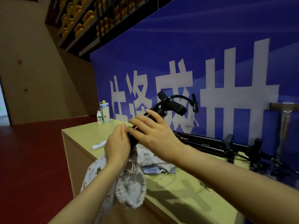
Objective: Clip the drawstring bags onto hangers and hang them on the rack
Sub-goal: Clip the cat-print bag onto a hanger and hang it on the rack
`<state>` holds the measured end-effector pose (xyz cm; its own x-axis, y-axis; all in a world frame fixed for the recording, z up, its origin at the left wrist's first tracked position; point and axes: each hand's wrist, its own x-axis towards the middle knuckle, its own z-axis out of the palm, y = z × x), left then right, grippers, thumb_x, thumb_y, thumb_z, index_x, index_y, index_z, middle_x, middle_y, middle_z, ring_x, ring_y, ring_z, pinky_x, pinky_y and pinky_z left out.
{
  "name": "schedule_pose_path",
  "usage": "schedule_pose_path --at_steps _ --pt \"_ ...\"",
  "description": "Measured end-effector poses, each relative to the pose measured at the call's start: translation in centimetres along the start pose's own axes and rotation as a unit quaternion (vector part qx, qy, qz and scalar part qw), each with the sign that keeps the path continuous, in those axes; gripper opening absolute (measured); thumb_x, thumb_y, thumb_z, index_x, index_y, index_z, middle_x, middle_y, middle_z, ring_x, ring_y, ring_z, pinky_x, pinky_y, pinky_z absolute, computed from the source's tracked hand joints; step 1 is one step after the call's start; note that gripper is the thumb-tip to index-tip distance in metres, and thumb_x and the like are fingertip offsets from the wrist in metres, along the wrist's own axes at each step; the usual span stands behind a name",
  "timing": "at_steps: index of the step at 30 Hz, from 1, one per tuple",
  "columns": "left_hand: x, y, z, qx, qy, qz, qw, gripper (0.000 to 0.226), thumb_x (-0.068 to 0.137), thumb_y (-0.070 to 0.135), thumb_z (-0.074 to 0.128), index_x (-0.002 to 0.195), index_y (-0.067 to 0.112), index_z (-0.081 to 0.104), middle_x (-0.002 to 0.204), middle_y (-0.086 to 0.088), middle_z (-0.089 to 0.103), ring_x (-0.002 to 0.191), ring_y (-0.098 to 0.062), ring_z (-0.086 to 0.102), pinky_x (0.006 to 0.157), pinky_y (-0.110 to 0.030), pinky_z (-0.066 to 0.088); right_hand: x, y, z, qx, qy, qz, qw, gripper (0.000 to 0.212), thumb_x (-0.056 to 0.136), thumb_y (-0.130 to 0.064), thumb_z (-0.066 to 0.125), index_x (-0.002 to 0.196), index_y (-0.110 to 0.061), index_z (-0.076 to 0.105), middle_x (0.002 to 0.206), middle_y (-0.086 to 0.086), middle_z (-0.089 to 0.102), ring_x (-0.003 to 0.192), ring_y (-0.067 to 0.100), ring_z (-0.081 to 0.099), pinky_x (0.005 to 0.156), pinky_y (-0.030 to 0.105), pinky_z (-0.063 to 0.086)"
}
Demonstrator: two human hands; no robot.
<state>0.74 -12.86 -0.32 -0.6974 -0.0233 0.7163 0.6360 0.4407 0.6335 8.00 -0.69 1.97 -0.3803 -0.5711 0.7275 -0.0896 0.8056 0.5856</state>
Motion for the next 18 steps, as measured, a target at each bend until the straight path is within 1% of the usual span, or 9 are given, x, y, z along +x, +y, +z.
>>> schedule_pose_path --at_steps 2,3,5,6,8,10,12,15,18 --pt "0.3 0.0 0.0 -0.001 0.016 -0.035 0.999 0.042 0.101 0.033 0.026 0.080 0.007 0.053 0.067 -0.004 0.055 0.064 -0.024 0.050 0.056 -0.034 0.034 -1.2 -1.1 0.4 0.108 0.055 0.071 0.990 0.029 0.085 -0.017 0.059 0.113 -0.016 0.062 0.117 0.004 0.063 0.110 0.019 0.054 0.100 0.039 0.040" --pt "0.4 -0.2 -0.1 -0.005 0.022 -0.048 0.999 0.042 0.101 0.031 0.026 0.076 0.007 0.050 0.064 -0.004 0.051 0.060 -0.022 0.047 0.053 -0.032 0.030 -1.8 -1.9 0.4 0.183 0.021 0.118 0.976 0.031 0.085 -0.024 0.060 0.115 -0.016 0.060 0.117 0.003 0.061 0.109 0.018 0.052 0.095 0.037 0.042" --pt "0.7 -0.4 -0.4 -0.018 0.034 -0.069 0.997 0.043 0.101 0.030 0.026 0.071 0.007 0.047 0.062 -0.003 0.047 0.057 -0.017 0.042 0.052 -0.030 0.027 -3.1 -3.2 0.3 0.299 -0.176 0.204 0.915 0.052 0.085 -0.045 0.060 0.127 -0.017 0.048 0.126 0.002 0.051 0.114 0.016 0.047 0.097 0.036 0.043" --pt "0.8 -0.5 -0.5 -0.027 0.038 -0.078 0.996 0.043 0.101 0.029 0.026 0.072 0.006 0.047 0.062 -0.003 0.046 0.056 -0.015 0.041 0.052 -0.029 0.027 -3.6 -3.8 0.6 0.308 -0.272 0.216 0.886 0.063 0.082 -0.052 0.061 0.131 -0.018 0.041 0.130 0.002 0.047 0.117 0.017 0.046 0.100 0.035 0.042" --pt "0.9 -0.5 -0.6 -0.050 0.041 -0.095 0.993 0.043 0.101 0.029 0.027 0.069 0.007 0.045 0.062 -0.003 0.045 0.056 -0.014 0.039 0.053 -0.027 0.027 -4.0 -4.8 1.4 0.273 -0.354 0.190 0.874 0.062 0.081 -0.049 0.063 0.129 -0.017 0.040 0.127 0.005 0.051 0.114 0.022 0.050 0.094 0.037 0.045" --pt "0.7 -0.2 -0.8 -0.074 0.036 -0.114 0.990 0.044 0.101 0.028 0.027 0.061 0.013 0.036 0.059 -0.003 0.040 0.054 -0.016 0.035 0.052 -0.029 0.025 -3.6 -5.2 2.1 0.267 -0.298 0.191 0.896 0.029 0.088 -0.031 0.058 0.109 -0.012 0.050 0.106 0.009 0.060 0.098 0.027 0.058 0.079 0.038 0.048" --pt "0.5 0.2 -0.9 -0.099 0.029 -0.133 0.986 0.046 0.102 0.028 0.027 0.058 0.014 0.029 0.056 -0.004 0.034 0.053 -0.017 0.030 0.051 -0.030 0.021 -2.7 -5.1 2.5 0.332 -0.208 0.274 0.878 0.009 0.089 -0.015 0.050 0.085 -0.009 0.056 0.081 0.011 0.061 0.077 0.026 0.057 0.070 0.036 0.045" --pt "0.1 0.8 -0.7 -0.134 0.021 -0.160 0.978 0.046 0.102 0.026 0.027 0.058 0.013 0.027 0.057 -0.004 0.032 0.053 -0.016 0.029 0.051 -0.032 0.021 -0.9 -4.4 1.5 0.469 -0.104 0.418 0.771 0.035 0.092 -0.017 0.051 0.058 -0.013 0.043 0.058 0.006 0.042 0.059 0.018 0.039 0.059 0.032 0.032" --pt "0.0 1.8 -0.5 -0.192 0.004 -0.178 0.965 0.045 0.102 0.028 0.026 0.060 0.015 0.032 0.061 -0.001 0.035 0.057 -0.016 0.033 0.054 -0.034 0.023 0.3 -3.9 0.3 0.511 -0.072 0.458 0.724 0.045 0.096 -0.028 0.048 0.054 -0.021 0.032 0.054 -0.004 0.036 0.056 0.015 0.034 0.057 0.030 0.027"
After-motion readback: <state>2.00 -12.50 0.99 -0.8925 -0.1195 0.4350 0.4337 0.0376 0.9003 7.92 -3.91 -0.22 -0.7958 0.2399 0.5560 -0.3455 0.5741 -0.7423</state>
